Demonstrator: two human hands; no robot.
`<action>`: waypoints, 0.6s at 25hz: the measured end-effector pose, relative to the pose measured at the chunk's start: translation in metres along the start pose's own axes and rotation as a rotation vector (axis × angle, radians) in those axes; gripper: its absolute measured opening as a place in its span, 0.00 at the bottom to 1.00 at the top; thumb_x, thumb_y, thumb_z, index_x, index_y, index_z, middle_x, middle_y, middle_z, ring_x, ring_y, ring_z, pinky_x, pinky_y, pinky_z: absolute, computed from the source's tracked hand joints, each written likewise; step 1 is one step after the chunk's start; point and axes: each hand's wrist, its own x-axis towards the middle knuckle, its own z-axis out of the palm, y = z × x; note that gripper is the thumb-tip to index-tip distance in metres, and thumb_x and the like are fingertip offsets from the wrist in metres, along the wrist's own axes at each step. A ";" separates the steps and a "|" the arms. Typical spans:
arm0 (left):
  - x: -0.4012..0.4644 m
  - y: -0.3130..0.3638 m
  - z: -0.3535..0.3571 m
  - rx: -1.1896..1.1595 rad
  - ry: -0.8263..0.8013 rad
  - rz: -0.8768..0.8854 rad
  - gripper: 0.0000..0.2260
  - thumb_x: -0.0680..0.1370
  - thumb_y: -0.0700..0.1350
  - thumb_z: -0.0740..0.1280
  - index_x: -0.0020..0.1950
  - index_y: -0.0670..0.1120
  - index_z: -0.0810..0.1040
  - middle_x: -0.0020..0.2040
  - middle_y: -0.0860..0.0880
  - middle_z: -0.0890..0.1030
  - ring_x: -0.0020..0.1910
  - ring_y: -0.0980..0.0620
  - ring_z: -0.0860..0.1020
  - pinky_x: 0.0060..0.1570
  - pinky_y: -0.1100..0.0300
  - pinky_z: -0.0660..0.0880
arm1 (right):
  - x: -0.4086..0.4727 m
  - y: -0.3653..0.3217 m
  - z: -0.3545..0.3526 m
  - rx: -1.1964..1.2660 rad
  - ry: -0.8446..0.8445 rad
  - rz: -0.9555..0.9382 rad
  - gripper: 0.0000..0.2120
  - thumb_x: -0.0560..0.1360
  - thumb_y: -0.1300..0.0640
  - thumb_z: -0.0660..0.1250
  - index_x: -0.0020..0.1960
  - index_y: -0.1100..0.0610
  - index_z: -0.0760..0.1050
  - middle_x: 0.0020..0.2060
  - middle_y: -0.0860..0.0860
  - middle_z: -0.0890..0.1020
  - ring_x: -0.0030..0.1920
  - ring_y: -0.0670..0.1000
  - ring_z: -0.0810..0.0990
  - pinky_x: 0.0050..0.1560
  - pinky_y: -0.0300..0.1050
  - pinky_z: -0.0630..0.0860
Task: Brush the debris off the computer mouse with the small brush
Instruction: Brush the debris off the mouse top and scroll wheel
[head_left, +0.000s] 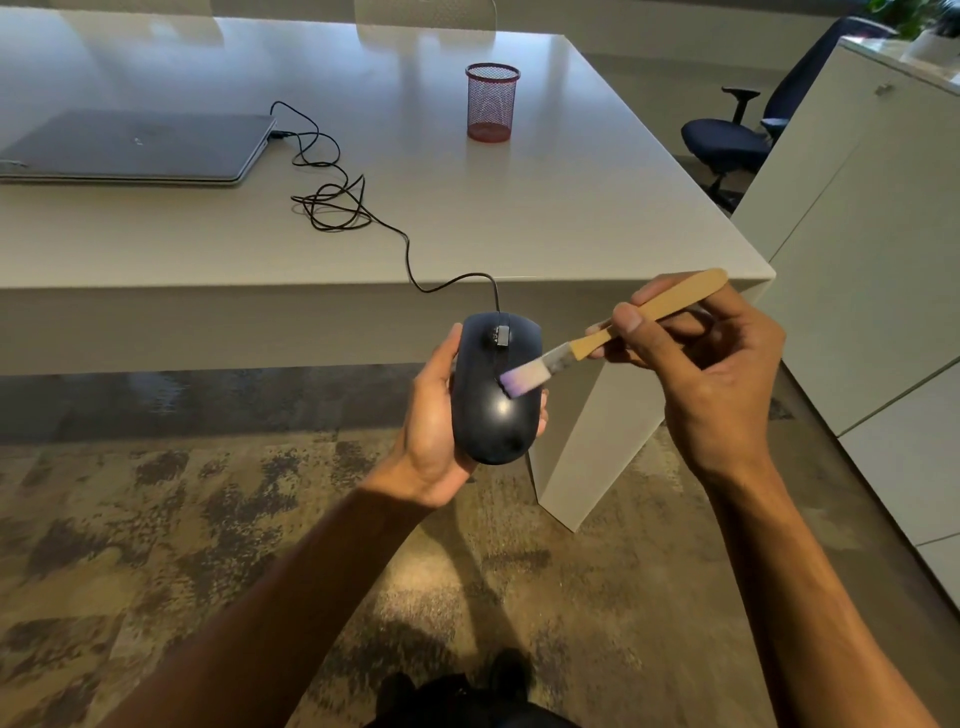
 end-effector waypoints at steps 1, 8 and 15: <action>0.000 0.000 0.000 0.005 0.008 0.001 0.28 0.83 0.60 0.50 0.66 0.38 0.73 0.45 0.41 0.80 0.40 0.48 0.80 0.38 0.56 0.79 | -0.001 -0.002 0.002 -0.018 -0.018 0.000 0.05 0.76 0.64 0.70 0.50 0.57 0.77 0.39 0.45 0.86 0.40 0.48 0.87 0.45 0.40 0.84; -0.002 -0.003 0.006 0.002 -0.036 -0.019 0.30 0.83 0.60 0.48 0.63 0.35 0.72 0.46 0.42 0.81 0.39 0.49 0.80 0.39 0.56 0.79 | 0.017 0.006 0.004 -0.219 0.118 -0.014 0.05 0.78 0.63 0.70 0.52 0.62 0.77 0.42 0.51 0.84 0.42 0.49 0.87 0.47 0.43 0.85; -0.004 -0.002 0.004 -0.039 -0.031 -0.030 0.30 0.82 0.61 0.49 0.64 0.36 0.73 0.46 0.43 0.81 0.40 0.50 0.81 0.39 0.56 0.80 | 0.024 0.003 0.008 -0.282 0.227 -0.084 0.05 0.79 0.59 0.70 0.53 0.59 0.76 0.42 0.47 0.84 0.41 0.46 0.87 0.45 0.42 0.85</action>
